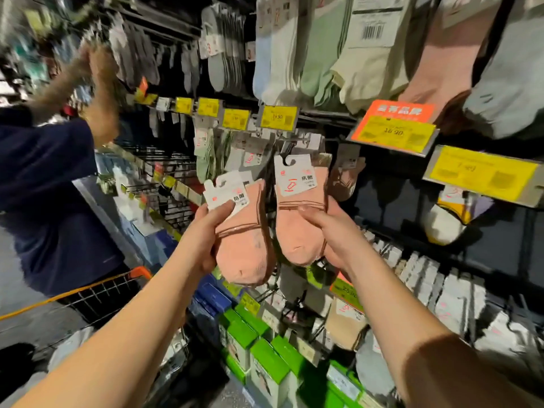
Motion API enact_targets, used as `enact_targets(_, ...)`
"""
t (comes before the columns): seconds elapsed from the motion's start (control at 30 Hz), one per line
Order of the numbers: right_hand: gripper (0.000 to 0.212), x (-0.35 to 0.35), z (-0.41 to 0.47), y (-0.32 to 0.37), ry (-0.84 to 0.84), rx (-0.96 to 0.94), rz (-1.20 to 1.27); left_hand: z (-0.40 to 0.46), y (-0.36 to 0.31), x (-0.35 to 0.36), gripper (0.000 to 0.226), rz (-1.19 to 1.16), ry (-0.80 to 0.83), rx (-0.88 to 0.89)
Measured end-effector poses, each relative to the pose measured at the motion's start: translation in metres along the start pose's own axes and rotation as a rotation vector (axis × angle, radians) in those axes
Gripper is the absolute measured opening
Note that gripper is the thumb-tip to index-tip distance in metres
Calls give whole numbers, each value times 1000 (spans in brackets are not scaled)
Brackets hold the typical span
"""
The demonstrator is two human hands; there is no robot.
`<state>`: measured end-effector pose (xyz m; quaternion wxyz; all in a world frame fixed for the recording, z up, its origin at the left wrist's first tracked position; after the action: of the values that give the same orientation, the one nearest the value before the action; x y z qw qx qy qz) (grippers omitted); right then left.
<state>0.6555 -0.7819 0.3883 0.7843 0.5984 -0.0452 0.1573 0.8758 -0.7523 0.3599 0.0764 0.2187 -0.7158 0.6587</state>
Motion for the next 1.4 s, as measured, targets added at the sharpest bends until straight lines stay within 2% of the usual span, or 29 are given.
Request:
enact_targets(0.13, 22, 11, 12, -6, -83, -14, -22, 11, -10, 1, 31, -8, 73, 20)
enact_targets(0.37, 24, 13, 35, -3, -183, -78, -186, 40, -31, -20, 28, -88, 189, 9)
enact_targets(0.53, 23, 23, 48, -8, -241, -117, -265, 67, -41, -33, 72, -163, 314, -41)
enact_targets(0.63, 24, 27, 55, -12, -272, -115, -289, 75, -45, -32, 105, -205, 388, -77)
enact_targets(0.67, 25, 29, 57, -13, -280, -112, -308, 76, -45, -31, 110, -215, 402, -87)
enact_targets(0.77, 29, 30, 63, -10, -313, -133, -367, 82, -45, -28, 95, -206, 416, -99)
enact_targets(0.9, 32, 32, 64, -1, -375, -177, -417, 86, -46, -23, 103, -206, 458, -123)
enact_targets(1.1, 29, 27, 57, 0, -441, -204, -408, 93, -43, -24, 73, -213, 457, -137)
enact_targets(1.3, 30, 25, 67, -8, -411, -142, -508, 92, -45, -22, 73, -205, 451, -134)
enact_targets(1.4, 41, 17, 78, -6, -443, -95, -648, 90, -46, -17, 72, -211, 450, -127)
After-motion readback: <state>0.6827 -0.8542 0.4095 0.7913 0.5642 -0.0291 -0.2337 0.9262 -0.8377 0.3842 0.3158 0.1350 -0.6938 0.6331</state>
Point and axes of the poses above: each hand's wrist, its own z-axis towards the middle knuckle, its own x-axis out of the palm, y = z × x, the point moved 9 cm from there along z, towards the middle knuckle, and after that the axes turned 7 degrees about -x, right-handed, at the moved point
